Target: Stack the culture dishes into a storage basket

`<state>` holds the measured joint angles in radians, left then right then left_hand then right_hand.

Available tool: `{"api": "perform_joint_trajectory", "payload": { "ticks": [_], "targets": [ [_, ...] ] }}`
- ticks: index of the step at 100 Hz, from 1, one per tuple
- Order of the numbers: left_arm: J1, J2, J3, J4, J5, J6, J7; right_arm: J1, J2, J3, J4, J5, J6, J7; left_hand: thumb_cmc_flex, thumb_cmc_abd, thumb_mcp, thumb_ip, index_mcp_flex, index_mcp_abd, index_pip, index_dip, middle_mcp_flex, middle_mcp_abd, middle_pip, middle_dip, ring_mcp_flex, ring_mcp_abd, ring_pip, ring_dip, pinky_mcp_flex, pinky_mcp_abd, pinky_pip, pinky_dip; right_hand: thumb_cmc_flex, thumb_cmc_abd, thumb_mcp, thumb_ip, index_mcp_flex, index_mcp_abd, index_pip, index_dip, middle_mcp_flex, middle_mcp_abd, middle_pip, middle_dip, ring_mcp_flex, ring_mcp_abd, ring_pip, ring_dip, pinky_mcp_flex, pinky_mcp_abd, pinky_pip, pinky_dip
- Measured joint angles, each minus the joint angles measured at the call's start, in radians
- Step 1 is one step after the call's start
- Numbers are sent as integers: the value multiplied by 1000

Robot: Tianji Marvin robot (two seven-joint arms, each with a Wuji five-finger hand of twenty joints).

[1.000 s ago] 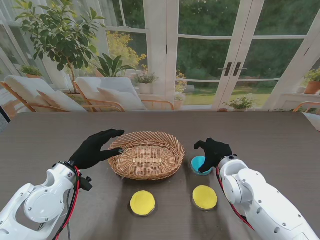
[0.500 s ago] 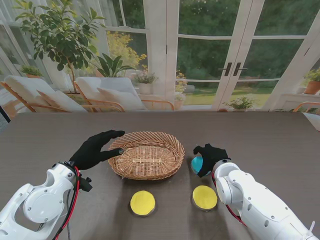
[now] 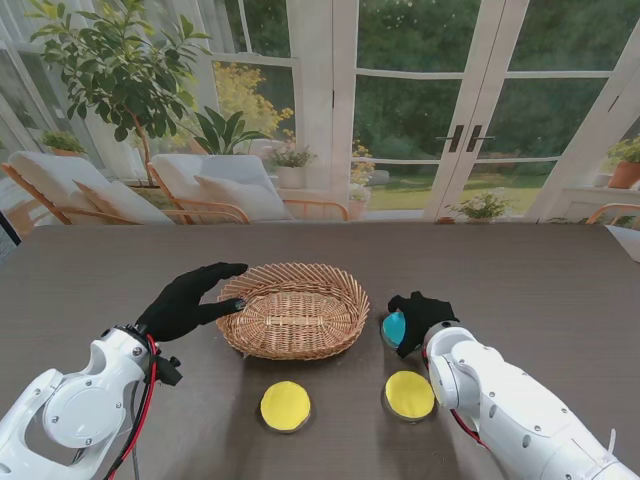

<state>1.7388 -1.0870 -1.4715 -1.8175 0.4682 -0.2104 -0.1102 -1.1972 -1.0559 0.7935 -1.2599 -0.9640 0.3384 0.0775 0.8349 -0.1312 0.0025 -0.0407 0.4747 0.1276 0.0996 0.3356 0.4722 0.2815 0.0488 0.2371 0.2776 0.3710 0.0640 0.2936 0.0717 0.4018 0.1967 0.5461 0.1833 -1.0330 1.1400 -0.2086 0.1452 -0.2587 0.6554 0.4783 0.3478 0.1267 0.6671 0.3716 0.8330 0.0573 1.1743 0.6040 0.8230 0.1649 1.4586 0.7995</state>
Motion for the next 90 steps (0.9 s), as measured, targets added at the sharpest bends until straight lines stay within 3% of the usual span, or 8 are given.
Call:
{"api": "perform_joint_trajectory", "payload": {
  "ticks": [28, 39, 51, 61, 90],
  "targets": [
    [0, 2, 0, -1, -3, 0, -8, 27, -1, -36, 28, 28, 19, 13, 0, 0, 0, 0, 0, 0, 0, 0, 0, 3, 0, 0, 0, 0, 0, 0, 0, 0, 0, 0, -1, 0, 0, 0, -20, 0, -5, 0, 0, 10, 3, 0, 10, -1, 0, -2, 0, 0, 0, 0],
    [-1, 3, 1, -1, -5, 2, -10, 35, -3, -42, 35, 41, 22, 16, 0, 0, 0, 0, 0, 0, 0, 0, 0, 3, 0, 0, 0, 0, 0, 0, 0, 0, 0, 0, 4, -2, 0, -10, -20, 0, -5, 11, 7, 22, 24, 0, 62, -14, 9, -2, 0, 0, 11, 0],
    [-2, 3, 1, -1, -6, 2, -11, 41, -5, -47, 39, 47, 22, 15, 0, 0, 0, 0, 0, 0, 0, 0, 0, 4, 0, 0, 0, 1, 0, 0, 0, 0, 0, 0, 25, -15, 0, -10, -15, 0, 18, 35, 77, 29, 28, 0, 125, -32, 22, -8, 0, 0, 26, 0],
    [-2, 3, 1, -1, -6, 2, -11, 49, -7, -55, 45, 51, 22, 6, 0, 0, 0, 0, 0, 0, 0, 0, 0, 7, 0, 0, 0, 1, 0, 0, 0, 0, 0, 0, 74, -26, 43, -9, 35, -12, 57, 41, 151, 61, 31, 0, 181, -48, 32, -11, 1, 0, 36, -1],
    [2, 3, -3, -1, -6, 0, -8, 61, -11, -67, 62, 52, 18, -23, 0, 0, 0, 0, 0, 0, 0, 0, 0, 7, 0, 0, 0, 1, 0, 0, 0, 0, 0, 0, 118, -38, 43, -9, 96, -7, 72, 20, 309, 72, 37, -1, 282, -68, 37, -14, 1, 6, 44, -2]
  ]
}}
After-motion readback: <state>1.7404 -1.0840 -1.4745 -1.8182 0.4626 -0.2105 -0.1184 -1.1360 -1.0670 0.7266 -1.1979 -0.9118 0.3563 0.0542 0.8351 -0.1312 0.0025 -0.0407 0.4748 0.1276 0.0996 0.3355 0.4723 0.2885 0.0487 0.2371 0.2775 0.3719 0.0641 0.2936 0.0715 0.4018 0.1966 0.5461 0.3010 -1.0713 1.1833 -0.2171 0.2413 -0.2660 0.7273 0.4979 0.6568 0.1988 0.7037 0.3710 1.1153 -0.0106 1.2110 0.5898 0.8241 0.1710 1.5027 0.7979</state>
